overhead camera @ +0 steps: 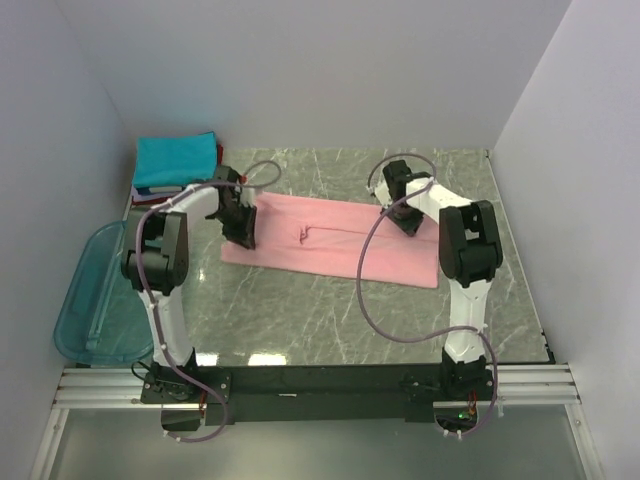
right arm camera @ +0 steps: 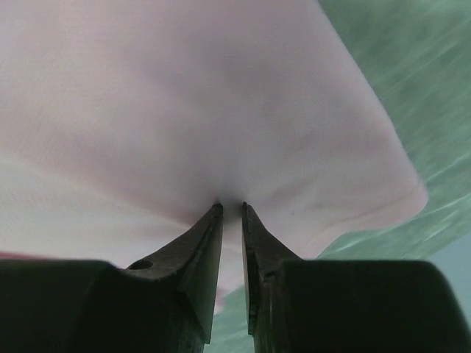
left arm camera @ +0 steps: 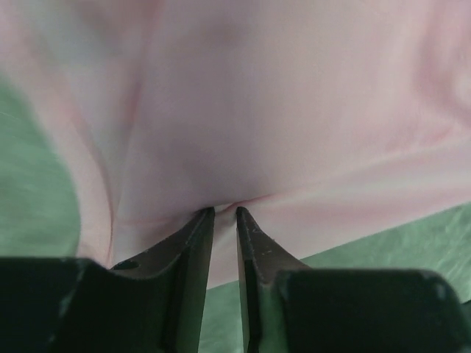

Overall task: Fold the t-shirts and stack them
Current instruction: Fold the tshirt

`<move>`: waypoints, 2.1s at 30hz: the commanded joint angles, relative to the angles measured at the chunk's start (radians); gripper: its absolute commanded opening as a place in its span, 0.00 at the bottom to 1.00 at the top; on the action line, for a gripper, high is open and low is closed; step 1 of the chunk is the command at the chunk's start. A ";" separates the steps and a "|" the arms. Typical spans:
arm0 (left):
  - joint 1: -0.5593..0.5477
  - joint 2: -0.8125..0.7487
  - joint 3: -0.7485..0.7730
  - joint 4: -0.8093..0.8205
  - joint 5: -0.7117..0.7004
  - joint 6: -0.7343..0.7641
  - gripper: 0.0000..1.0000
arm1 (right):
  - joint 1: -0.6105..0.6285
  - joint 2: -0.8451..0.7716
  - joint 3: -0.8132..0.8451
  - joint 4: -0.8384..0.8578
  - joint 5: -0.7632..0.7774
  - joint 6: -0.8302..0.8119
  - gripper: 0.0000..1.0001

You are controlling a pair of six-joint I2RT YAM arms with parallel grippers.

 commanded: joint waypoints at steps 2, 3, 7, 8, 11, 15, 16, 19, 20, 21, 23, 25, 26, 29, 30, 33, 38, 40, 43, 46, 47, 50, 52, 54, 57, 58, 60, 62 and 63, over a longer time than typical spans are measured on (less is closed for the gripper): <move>0.075 0.186 0.248 -0.010 -0.125 0.091 0.28 | 0.098 -0.170 -0.246 -0.151 -0.153 0.018 0.25; 0.073 0.253 0.322 -0.054 -0.113 0.096 0.29 | 0.132 -0.214 -0.295 -0.159 -0.204 0.019 0.25; 0.070 0.377 0.769 -0.163 -0.025 0.061 0.34 | 0.341 -0.407 -0.439 -0.180 -0.461 0.050 0.27; 0.069 0.374 0.796 -0.157 -0.020 0.050 0.35 | 0.353 -0.444 -0.430 -0.192 -0.488 0.073 0.27; 0.064 0.277 0.726 -0.079 -0.004 0.035 0.37 | 0.338 -0.466 -0.367 -0.197 -0.446 0.088 0.28; 0.050 0.095 0.461 0.016 0.033 0.015 0.38 | 0.315 -0.423 -0.326 -0.140 -0.339 0.074 0.28; 0.040 0.073 0.422 0.028 0.064 0.009 0.38 | 0.313 -0.404 -0.305 -0.133 -0.326 0.071 0.28; 0.003 0.007 0.271 0.068 0.091 -0.057 0.38 | 0.312 -0.316 -0.265 -0.088 -0.273 0.068 0.27; -0.006 -0.008 0.244 0.083 0.087 -0.066 0.37 | 0.312 -0.271 -0.254 -0.077 -0.261 0.070 0.26; -0.016 -0.011 0.203 0.088 0.087 -0.076 0.37 | 0.310 -0.251 -0.237 -0.074 -0.247 0.070 0.26; -0.031 -0.011 0.181 0.087 0.087 -0.077 0.36 | 0.312 -0.205 -0.229 -0.062 -0.230 0.071 0.25; -0.031 -0.004 0.169 0.087 0.087 -0.080 0.36 | 0.312 -0.182 -0.234 -0.065 -0.227 0.068 0.25; -0.031 -0.002 0.171 0.085 0.079 -0.077 0.36 | 0.316 -0.164 -0.238 -0.074 -0.232 0.076 0.24; -0.031 0.013 0.187 0.082 0.058 -0.071 0.36 | 0.347 -0.154 -0.278 -0.099 -0.308 0.102 0.23; -0.031 0.028 0.206 0.074 0.044 -0.068 0.36 | 0.359 -0.157 -0.303 -0.106 -0.340 0.110 0.23; -0.034 0.068 0.250 0.064 0.039 -0.070 0.36 | 0.445 -0.168 -0.332 -0.156 -0.517 0.137 0.23; -0.060 0.165 0.324 0.033 0.012 -0.070 0.36 | 0.612 -0.226 -0.343 -0.180 -0.747 0.172 0.24; -0.069 0.192 0.359 0.025 0.001 -0.071 0.36 | 0.623 -0.237 -0.306 -0.194 -0.785 0.188 0.27; -0.080 0.248 0.407 0.018 0.015 -0.073 0.35 | 0.571 -0.295 -0.260 -0.220 -0.828 0.197 0.33; -0.085 0.297 0.437 0.028 0.050 -0.086 0.35 | 0.501 -0.347 -0.255 -0.212 -0.807 0.203 0.36; -0.089 0.321 0.445 0.040 0.062 -0.086 0.35 | 0.481 -0.378 -0.257 -0.205 -0.795 0.205 0.37; -0.105 0.392 0.544 0.047 0.052 -0.091 0.35 | 0.373 -0.410 -0.251 -0.183 -0.726 0.206 0.37; -0.105 0.430 0.606 0.050 0.047 -0.112 0.35 | 0.283 -0.400 -0.217 -0.169 -0.656 0.215 0.37; -0.105 0.475 0.689 0.073 0.029 -0.132 0.35 | 0.226 -0.380 -0.157 -0.133 -0.619 0.232 0.36; -0.102 0.493 0.762 0.113 0.039 -0.160 0.38 | 0.131 -0.322 -0.047 -0.094 -0.588 0.260 0.35; -0.102 0.481 0.776 0.111 0.047 -0.162 0.39 | 0.117 -0.282 -0.015 -0.090 -0.594 0.275 0.35; -0.102 0.440 0.775 0.119 0.055 -0.160 0.39 | 0.092 -0.246 0.071 -0.091 -0.611 0.295 0.33; -0.099 0.331 0.696 0.160 0.059 -0.156 0.41 | 0.088 -0.213 0.110 -0.068 -0.655 0.338 0.31; -0.092 0.290 0.666 0.174 0.076 -0.152 0.43 | 0.089 -0.208 0.113 -0.053 -0.675 0.376 0.31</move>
